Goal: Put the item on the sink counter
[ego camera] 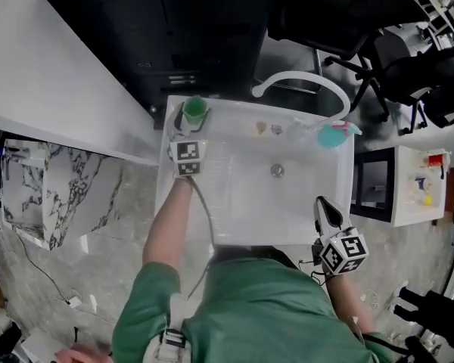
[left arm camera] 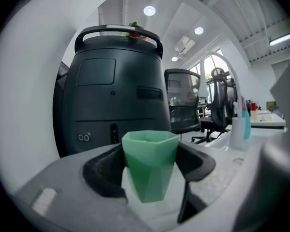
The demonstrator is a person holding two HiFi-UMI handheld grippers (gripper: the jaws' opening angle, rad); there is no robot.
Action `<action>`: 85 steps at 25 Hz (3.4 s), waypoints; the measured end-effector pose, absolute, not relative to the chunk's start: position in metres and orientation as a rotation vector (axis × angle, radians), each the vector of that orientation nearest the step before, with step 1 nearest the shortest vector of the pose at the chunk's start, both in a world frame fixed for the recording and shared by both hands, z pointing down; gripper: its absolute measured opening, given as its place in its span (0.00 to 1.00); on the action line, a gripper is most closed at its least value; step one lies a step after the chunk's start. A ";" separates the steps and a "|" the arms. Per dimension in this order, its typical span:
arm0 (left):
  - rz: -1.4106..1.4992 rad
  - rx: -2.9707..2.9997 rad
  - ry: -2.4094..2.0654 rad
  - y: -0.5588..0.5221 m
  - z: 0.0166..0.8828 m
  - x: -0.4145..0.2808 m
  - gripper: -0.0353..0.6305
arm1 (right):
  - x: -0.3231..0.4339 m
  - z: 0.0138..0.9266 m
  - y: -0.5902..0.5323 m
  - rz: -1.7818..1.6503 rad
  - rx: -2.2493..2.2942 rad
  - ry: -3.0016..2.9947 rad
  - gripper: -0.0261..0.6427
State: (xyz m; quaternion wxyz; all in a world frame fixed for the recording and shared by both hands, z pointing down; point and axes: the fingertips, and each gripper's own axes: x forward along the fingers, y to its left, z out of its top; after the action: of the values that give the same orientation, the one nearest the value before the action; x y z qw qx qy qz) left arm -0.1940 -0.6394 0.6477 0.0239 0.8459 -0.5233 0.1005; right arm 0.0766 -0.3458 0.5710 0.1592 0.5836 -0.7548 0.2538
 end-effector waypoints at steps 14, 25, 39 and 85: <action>0.462 2.544 -1.482 -0.630 0.697 -0.186 0.62 | 0.063 0.575 -0.348 0.734 1.627 -2.181 0.04; 0.536 2.460 -1.560 -0.583 0.677 -0.209 0.63 | 0.065 0.556 -0.344 0.732 1.632 -2.276 0.04; 0.383 2.628 -1.476 -0.434 0.533 -0.156 0.47 | 0.064 0.494 -0.346 0.484 1.545 -2.523 0.04; 0.103 2.576 -1.700 -0.299 0.388 -0.119 0.05 | 0.068 0.374 -0.292 0.012 1.467 -2.815 0.04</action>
State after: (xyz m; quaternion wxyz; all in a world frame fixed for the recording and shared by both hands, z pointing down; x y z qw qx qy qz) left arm -0.1186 -0.2988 0.3884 0.0266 0.8338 -0.5504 0.0332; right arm 0.0683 -0.2923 0.3736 -0.0165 0.4621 -0.8867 0.0038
